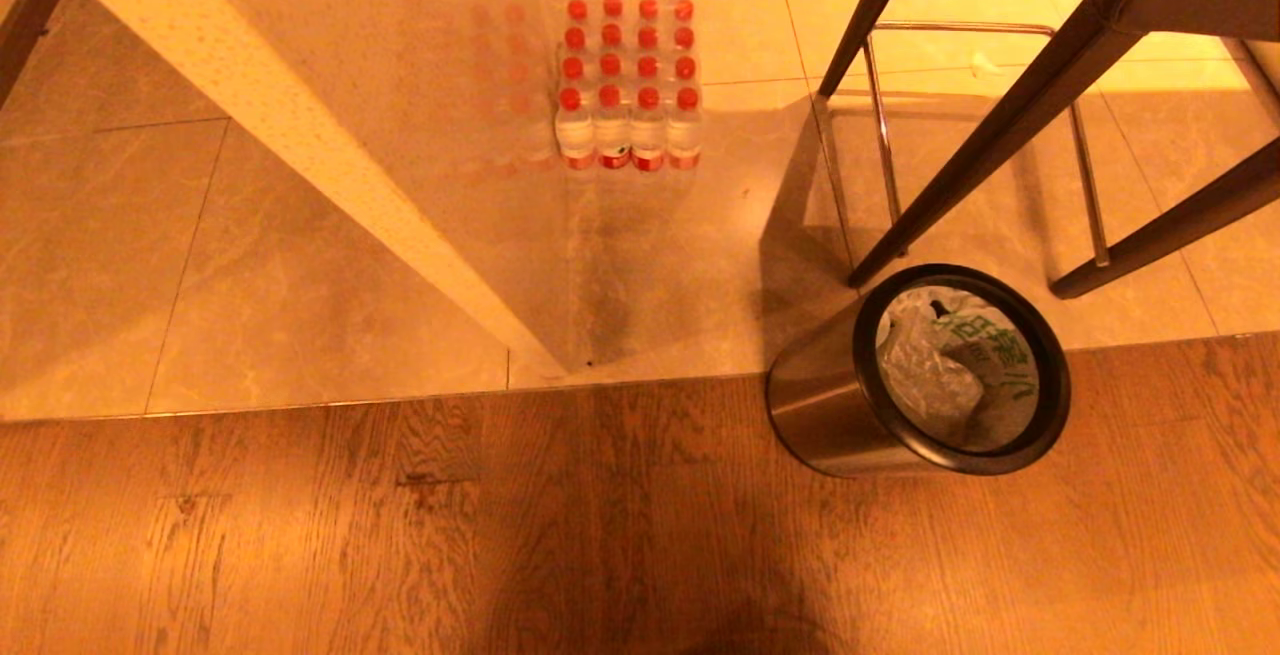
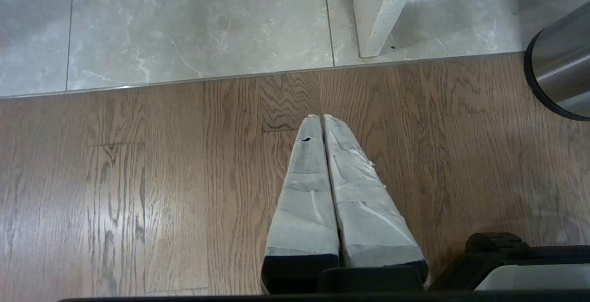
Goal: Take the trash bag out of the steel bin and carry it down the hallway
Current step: Place the outer trash can on the ground
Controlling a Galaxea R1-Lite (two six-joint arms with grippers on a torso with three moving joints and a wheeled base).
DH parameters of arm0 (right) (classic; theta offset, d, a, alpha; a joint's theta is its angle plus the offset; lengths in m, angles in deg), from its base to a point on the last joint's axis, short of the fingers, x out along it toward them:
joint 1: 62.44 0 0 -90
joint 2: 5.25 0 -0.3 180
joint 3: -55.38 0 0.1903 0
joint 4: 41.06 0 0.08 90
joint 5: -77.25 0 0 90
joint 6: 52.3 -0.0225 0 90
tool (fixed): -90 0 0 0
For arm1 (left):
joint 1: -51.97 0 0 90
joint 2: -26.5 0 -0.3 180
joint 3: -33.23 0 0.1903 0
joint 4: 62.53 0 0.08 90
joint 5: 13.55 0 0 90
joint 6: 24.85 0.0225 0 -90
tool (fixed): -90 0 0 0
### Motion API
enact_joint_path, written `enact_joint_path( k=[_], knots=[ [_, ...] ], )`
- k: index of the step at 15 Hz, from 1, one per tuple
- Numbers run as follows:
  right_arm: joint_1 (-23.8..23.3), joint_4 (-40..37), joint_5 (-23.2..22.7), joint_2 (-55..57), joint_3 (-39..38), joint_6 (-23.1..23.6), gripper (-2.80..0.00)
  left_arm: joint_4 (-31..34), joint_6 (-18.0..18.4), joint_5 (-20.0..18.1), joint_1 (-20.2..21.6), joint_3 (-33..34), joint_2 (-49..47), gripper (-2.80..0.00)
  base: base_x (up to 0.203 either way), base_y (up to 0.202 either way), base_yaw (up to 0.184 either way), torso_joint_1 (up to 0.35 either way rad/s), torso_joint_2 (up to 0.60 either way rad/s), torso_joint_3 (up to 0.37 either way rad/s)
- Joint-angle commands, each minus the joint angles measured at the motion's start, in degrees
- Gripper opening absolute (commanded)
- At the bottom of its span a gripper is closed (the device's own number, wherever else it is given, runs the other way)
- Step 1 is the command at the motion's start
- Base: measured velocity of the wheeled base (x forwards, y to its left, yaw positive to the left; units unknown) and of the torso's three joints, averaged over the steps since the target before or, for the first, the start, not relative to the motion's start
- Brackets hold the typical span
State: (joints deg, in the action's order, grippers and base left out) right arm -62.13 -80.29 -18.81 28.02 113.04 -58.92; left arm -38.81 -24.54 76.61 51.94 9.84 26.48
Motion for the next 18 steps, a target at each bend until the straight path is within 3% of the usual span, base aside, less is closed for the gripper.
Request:
enact_joint_path(
  k=[1,4,9,10,12,14,18],
  knots=[
    [1.0,-2.1,-1.9,17.1,3.8,-0.5,-2.80,0.0,0.0,0.0,0.0,0.0,0.0,-2.80,0.000,0.000,0.000,0.000,0.00,0.000],
    [4.6,-4.1,-3.9,36.0,8.2,-1.2,-2.80,0.0,0.0,0.0,0.0,-0.1,0.0,-2.80,0.000,0.000,0.000,0.000,0.00,0.000],
    [12.6,-3.0,-2.4,59.1,20.0,-1.5,-2.80,0.0,0.0,0.0,0.0,0.0,0.0,-2.80,0.000,0.000,0.000,0.000,0.00,0.000],
    [13.4,-2.5,-1.4,61.3,22.5,-1.5,0.00,0.0,0.0,0.0,0.0,0.0,-0.1,-2.80,0.000,0.000,0.000,0.000,0.00,0.000],
    [14.8,-1.7,0.4,64.2,24.9,-1.1,0.00,0.0,0.0,0.0,0.0,0.0,0.0,-2.80,0.000,0.000,0.000,0.000,0.00,0.000],
    [16.2,-0.3,7.9,65.9,27.6,0.2,0.00,0.0,0.0,0.0,-0.1,0.0,0.0,-2.80,0.000,0.000,0.000,0.000,0.00,0.000],
    [18.8,5.3,9.2,69.2,29.9,0.0,0.00,0.0,0.0,0.0,0.0,0.0,0.0,-2.80,0.000,0.000,0.000,0.000,0.00,0.000]
  ],
)
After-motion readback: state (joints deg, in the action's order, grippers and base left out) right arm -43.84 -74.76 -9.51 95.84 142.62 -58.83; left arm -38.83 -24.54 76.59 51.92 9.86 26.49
